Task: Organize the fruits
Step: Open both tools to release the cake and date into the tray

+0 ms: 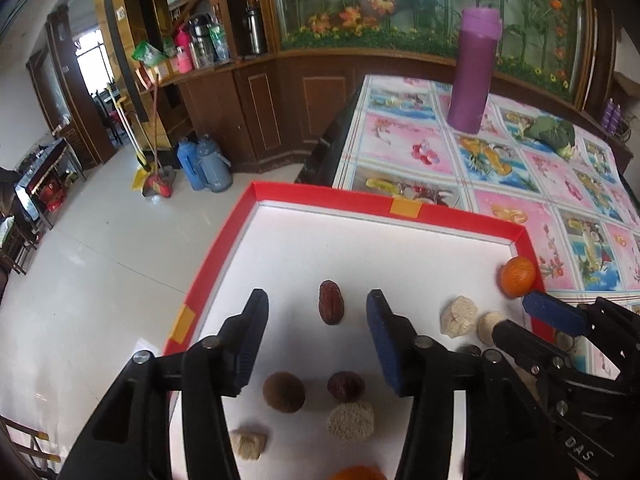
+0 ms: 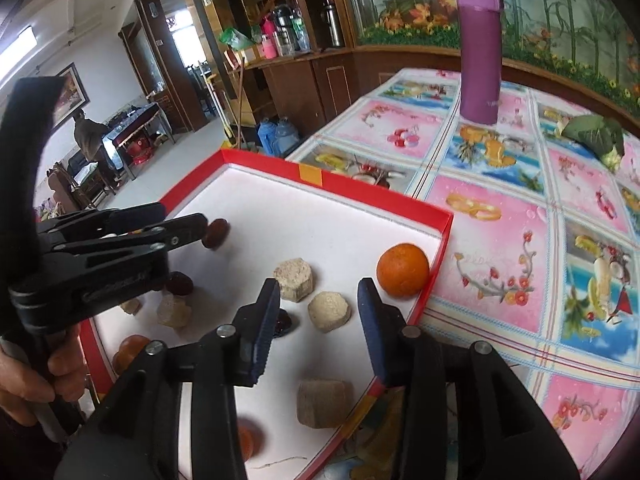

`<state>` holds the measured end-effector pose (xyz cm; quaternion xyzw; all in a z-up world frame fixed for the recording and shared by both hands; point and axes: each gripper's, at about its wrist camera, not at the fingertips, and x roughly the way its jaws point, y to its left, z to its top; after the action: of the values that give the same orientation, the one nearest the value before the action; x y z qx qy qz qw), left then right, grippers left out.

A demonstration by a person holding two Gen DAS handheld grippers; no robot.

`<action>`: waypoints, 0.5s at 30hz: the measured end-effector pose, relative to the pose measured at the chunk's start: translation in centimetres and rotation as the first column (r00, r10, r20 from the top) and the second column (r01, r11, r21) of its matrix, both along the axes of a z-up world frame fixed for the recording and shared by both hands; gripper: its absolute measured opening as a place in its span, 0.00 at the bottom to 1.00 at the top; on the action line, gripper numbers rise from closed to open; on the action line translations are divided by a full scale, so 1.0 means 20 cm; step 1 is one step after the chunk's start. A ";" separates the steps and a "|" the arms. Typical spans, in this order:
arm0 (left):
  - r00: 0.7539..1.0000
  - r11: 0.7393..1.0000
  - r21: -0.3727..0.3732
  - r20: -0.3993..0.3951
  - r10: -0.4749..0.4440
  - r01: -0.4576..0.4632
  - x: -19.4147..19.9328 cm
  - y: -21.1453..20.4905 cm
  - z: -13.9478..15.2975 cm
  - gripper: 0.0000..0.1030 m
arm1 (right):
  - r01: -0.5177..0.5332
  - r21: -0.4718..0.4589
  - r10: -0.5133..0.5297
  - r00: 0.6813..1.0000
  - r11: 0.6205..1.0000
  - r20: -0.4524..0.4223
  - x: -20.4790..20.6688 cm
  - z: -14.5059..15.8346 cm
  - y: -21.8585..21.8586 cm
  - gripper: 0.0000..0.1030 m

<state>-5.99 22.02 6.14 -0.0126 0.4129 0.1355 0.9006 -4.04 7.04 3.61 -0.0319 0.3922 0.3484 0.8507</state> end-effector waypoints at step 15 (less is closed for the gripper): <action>0.955 0.991 0.117 0.280 -0.098 0.068 -0.45 -0.26 0.28 0.82 | 0.265 -0.034 -0.241 0.916 0.964 0.321 -0.21 0.20 -0.17 0.65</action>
<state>-14.97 16.76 11.82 0.0334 0.2713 0.1161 0.9549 -8.18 3.70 7.62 -0.0686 0.2656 0.2107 0.9383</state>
